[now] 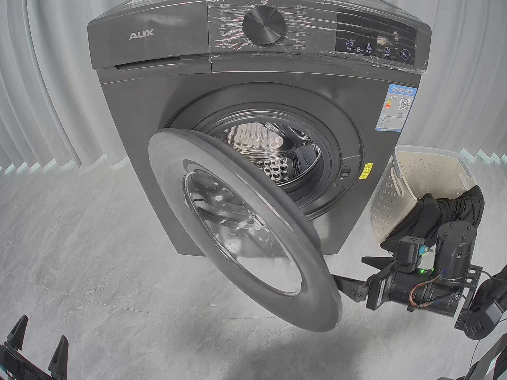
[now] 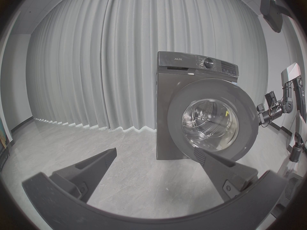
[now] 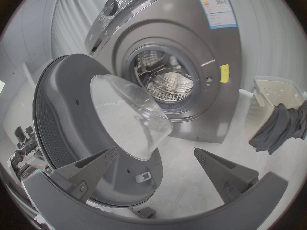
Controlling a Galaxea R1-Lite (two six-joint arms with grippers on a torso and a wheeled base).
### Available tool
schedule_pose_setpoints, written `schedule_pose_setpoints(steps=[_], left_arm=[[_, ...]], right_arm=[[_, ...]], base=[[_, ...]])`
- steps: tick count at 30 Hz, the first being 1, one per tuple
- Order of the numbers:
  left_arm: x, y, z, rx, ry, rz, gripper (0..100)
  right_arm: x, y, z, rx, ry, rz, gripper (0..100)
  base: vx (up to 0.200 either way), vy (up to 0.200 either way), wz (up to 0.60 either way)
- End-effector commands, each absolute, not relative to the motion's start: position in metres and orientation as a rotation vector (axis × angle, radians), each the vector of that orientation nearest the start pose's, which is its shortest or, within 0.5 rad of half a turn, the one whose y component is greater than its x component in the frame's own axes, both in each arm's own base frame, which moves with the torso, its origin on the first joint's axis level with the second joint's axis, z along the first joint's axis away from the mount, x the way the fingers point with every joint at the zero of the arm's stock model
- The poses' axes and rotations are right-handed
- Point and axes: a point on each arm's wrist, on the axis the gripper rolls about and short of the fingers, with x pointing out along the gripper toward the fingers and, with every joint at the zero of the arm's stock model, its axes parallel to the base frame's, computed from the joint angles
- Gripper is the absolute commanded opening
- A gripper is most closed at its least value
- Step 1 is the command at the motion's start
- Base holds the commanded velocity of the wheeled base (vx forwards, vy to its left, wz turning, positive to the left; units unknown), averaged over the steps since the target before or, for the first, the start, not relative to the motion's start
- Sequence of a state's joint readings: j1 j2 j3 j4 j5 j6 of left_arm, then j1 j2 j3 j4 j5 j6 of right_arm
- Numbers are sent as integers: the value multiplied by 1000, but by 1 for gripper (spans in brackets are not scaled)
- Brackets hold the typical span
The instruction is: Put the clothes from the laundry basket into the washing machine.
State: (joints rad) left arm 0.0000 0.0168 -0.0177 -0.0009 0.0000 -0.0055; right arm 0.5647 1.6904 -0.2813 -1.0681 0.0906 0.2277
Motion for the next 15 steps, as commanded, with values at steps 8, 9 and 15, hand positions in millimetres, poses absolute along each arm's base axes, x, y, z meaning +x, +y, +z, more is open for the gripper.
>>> schedule_pose_setpoints(steps=[8, 9, 15], left_arm=[[-23, 0, 76, -6, 0, 0, 100], [-23, 0, 76, -6, -2, 0, 100], [-23, 0, 76, -6, 0, 0, 100]], right_arm=[[190, 143, 94, 133, 392, 676, 100], [197, 142, 93, 138, 384, 657, 100], [227, 140, 79, 143, 370, 550, 100]], base=[[0, 0, 0], [0, 0, 0], [0, 0, 0]])
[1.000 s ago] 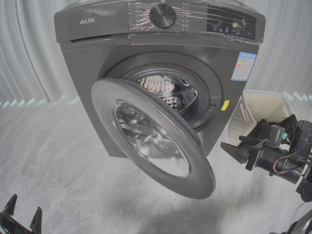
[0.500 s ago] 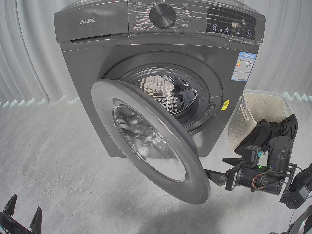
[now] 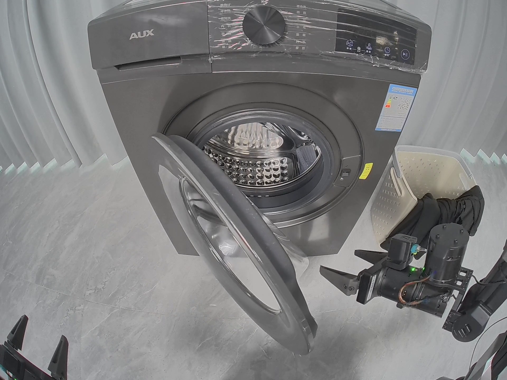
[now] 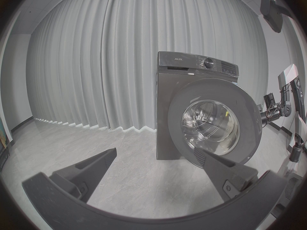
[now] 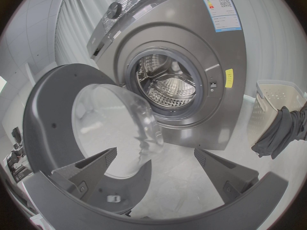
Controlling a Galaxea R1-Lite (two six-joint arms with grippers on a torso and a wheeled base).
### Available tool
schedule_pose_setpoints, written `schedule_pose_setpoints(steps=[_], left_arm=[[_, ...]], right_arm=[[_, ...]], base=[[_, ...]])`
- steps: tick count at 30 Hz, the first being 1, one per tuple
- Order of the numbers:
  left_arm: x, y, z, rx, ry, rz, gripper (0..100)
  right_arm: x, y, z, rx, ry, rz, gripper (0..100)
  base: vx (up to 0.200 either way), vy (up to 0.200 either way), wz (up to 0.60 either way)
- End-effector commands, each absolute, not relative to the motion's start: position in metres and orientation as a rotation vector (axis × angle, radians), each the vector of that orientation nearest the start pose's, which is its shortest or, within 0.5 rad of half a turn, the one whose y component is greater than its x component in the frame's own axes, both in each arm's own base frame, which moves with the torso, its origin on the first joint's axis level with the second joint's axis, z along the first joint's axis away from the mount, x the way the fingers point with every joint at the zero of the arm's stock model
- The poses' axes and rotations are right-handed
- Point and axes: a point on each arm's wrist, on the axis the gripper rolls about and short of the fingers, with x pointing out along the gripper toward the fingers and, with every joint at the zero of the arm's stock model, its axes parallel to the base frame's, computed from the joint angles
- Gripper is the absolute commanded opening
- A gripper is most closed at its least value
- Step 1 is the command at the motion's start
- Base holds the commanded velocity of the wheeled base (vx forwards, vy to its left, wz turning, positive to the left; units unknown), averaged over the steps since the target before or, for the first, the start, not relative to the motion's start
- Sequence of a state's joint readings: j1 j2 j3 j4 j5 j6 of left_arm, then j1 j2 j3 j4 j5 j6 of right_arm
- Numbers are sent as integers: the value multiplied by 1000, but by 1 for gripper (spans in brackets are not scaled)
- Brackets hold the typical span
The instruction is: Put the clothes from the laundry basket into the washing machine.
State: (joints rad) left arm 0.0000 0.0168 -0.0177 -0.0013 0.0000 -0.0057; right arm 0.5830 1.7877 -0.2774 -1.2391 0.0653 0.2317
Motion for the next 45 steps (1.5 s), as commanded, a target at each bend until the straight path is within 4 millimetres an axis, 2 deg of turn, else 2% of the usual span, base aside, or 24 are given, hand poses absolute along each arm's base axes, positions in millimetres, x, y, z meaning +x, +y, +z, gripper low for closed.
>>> schedule_pose_setpoints(steps=[1, 10, 16, 21, 32, 45], left_arm=[[-23, 0, 76, -6, 0, 0, 100], [-23, 0, 76, -6, 0, 0, 100], [-23, 0, 76, -6, 0, 0, 100], [-23, 0, 76, -6, 0, 0, 100], [-23, 0, 76, -6, 0, 2, 100], [-23, 0, 76, -6, 0, 2, 100]], right_arm=[[232, 142, 76, 142, 373, 536, 100], [279, 148, 58, 146, 363, 458, 100], [292, 153, 51, 141, 361, 450, 100], [289, 156, 47, 137, 371, 461, 100], [253, 184, 41, 121, 385, 595, 100], [257, 188, 41, 125, 363, 599, 100]], base=[[0, 0, 0], [0, 0, 0], [0, 0, 0], [0, 0, 0], [0, 0, 0], [0, 0, 0]])
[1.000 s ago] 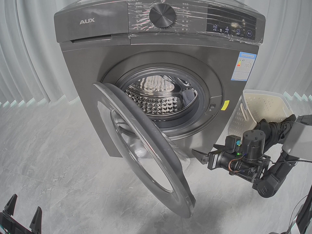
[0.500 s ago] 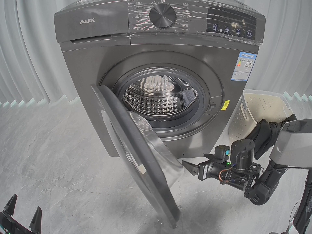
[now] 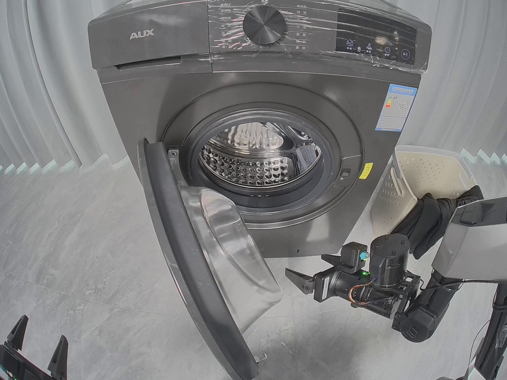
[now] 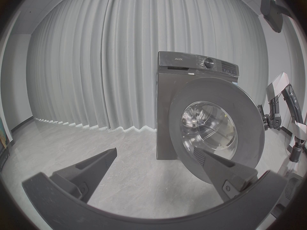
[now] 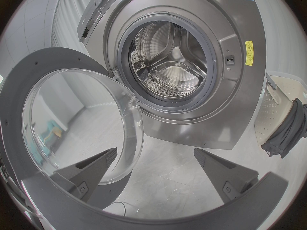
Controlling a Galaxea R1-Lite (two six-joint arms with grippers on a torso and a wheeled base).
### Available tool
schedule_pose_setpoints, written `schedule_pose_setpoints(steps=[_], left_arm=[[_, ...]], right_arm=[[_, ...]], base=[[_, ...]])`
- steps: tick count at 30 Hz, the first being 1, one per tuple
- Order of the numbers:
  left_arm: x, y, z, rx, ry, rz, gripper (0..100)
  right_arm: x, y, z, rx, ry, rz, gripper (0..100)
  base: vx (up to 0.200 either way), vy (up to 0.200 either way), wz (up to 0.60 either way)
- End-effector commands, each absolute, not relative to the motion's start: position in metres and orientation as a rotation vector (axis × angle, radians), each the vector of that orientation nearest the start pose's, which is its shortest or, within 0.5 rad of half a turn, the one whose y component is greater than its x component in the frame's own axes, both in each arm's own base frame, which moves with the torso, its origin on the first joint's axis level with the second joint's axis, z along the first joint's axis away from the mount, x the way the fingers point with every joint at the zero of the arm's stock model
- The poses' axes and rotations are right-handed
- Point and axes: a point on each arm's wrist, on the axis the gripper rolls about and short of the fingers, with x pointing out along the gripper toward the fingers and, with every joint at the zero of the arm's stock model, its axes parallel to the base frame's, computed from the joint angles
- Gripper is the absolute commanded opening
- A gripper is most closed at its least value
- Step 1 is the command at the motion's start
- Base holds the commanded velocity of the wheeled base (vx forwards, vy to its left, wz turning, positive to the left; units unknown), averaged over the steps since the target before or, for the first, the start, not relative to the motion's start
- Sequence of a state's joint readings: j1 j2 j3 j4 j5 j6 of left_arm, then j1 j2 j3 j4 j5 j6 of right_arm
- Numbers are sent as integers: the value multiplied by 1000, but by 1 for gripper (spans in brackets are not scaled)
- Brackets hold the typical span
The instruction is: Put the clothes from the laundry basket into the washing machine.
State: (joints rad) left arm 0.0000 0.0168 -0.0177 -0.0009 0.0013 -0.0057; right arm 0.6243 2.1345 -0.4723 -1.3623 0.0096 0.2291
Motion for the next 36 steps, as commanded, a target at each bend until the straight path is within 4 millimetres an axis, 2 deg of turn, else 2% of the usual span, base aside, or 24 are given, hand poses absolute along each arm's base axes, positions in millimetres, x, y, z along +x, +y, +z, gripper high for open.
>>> schedule_pose_setpoints(steps=[1, 10, 15, 27, 31, 36], left_arm=[[-23, 0, 76, -6, 2, 2, 100], [-23, 0, 76, -6, 0, 0, 100], [-23, 0, 76, -6, 0, 2, 100], [-23, 0, 76, -6, 2, 0, 100], [-23, 0, 76, -6, 2, 0, 100], [-23, 0, 76, -5, 2, 2, 100]], right_arm=[[257, 190, 39, 124, 365, 603, 100], [246, 204, 35, 108, 381, 659, 100], [241, 211, 40, 119, 356, 694, 100], [258, 200, 50, 138, 301, 636, 100], [257, 195, 58, 140, 289, 626, 100], [260, 192, 58, 138, 285, 615, 100]], base=[[0, 0, 0], [0, 0, 0], [0, 0, 0], [0, 0, 0], [0, 0, 0], [0, 0, 0]])
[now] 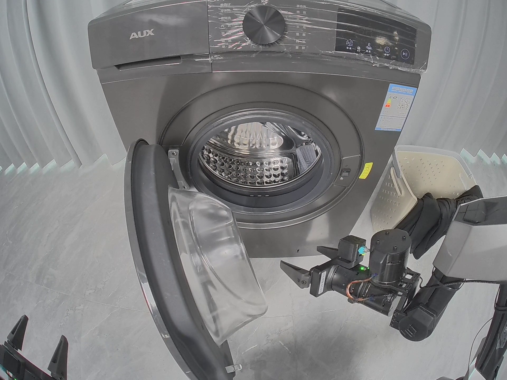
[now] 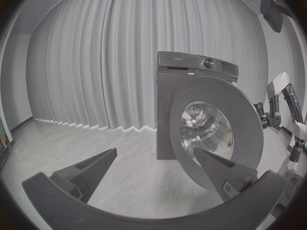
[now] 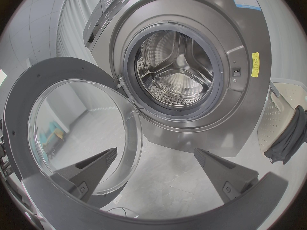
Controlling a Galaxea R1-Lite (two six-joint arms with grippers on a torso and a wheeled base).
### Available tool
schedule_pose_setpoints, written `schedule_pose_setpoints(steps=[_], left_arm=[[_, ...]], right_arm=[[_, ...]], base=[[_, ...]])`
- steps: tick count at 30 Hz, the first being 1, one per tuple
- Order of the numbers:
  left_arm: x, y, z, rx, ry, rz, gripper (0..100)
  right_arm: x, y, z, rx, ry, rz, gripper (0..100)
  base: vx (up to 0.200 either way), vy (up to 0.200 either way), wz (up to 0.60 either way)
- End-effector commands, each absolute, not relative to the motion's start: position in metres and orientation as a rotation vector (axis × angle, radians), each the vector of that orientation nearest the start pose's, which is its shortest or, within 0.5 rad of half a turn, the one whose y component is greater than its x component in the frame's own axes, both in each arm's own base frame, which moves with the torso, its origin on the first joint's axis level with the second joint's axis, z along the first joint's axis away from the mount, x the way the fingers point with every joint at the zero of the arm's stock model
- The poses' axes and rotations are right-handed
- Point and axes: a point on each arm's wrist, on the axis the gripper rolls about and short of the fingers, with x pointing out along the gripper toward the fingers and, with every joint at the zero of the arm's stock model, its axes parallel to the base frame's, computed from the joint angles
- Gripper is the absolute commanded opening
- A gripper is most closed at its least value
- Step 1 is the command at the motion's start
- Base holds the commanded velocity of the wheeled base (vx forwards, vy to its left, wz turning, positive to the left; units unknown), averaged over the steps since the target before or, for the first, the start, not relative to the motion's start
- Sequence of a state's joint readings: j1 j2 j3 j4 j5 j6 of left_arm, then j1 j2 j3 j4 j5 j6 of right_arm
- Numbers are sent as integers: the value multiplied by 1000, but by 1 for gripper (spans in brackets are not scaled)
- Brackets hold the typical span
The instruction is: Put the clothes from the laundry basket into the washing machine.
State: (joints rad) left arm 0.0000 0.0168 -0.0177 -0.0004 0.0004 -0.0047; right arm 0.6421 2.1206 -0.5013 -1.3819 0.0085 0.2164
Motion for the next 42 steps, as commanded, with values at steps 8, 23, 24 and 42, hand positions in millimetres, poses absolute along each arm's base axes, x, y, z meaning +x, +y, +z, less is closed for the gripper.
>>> schedule_pose_setpoints(steps=[8, 23, 24, 42], left_arm=[[-23, 0, 76, -6, -2, 0, 100], [-23, 0, 76, -6, 0, 2, 100], [-23, 0, 76, -6, 0, 2, 100], [-23, 0, 76, -6, 0, 0, 100]], right_arm=[[276, 199, 58, 151, 252, 608, 100], [292, 222, 36, 133, 300, 626, 100], [289, 227, 35, 130, 302, 641, 100], [293, 253, 54, 155, 238, 709, 100]], base=[[-100, 0, 0], [-27, 0, 0], [0, 0, 0], [-22, 0, 0]])
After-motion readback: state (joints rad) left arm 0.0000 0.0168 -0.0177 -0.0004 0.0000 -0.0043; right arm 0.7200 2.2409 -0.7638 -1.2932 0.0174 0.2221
